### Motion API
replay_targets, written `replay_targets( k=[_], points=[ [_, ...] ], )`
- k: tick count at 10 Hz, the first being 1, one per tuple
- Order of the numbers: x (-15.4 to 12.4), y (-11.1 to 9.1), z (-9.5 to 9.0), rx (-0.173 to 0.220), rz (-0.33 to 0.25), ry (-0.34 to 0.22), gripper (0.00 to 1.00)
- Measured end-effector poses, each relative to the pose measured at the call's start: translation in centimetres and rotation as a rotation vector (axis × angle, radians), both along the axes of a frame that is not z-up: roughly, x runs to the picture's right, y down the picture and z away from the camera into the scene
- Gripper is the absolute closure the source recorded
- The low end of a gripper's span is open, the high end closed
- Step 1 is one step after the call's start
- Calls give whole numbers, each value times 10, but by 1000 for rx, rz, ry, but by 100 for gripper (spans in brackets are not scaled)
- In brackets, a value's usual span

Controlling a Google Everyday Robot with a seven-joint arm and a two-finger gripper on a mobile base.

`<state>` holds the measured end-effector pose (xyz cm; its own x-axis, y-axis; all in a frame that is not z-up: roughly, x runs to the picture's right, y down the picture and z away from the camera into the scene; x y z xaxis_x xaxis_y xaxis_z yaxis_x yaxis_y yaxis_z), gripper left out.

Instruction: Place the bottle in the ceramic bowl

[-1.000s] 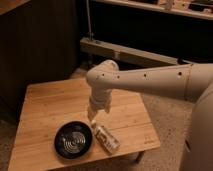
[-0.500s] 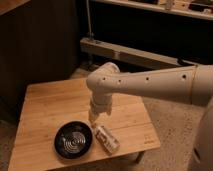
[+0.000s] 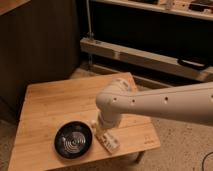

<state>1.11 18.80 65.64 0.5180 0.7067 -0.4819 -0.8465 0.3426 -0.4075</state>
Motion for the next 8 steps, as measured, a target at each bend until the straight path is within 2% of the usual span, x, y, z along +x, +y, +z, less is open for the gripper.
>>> replay_targets(
  k=[3,6,8],
  points=[
    [17,11,16,13,61,-60,35],
    [12,21,38,19,66,-97,35],
    [9,35,56,6,68,-94,35]
  ],
)
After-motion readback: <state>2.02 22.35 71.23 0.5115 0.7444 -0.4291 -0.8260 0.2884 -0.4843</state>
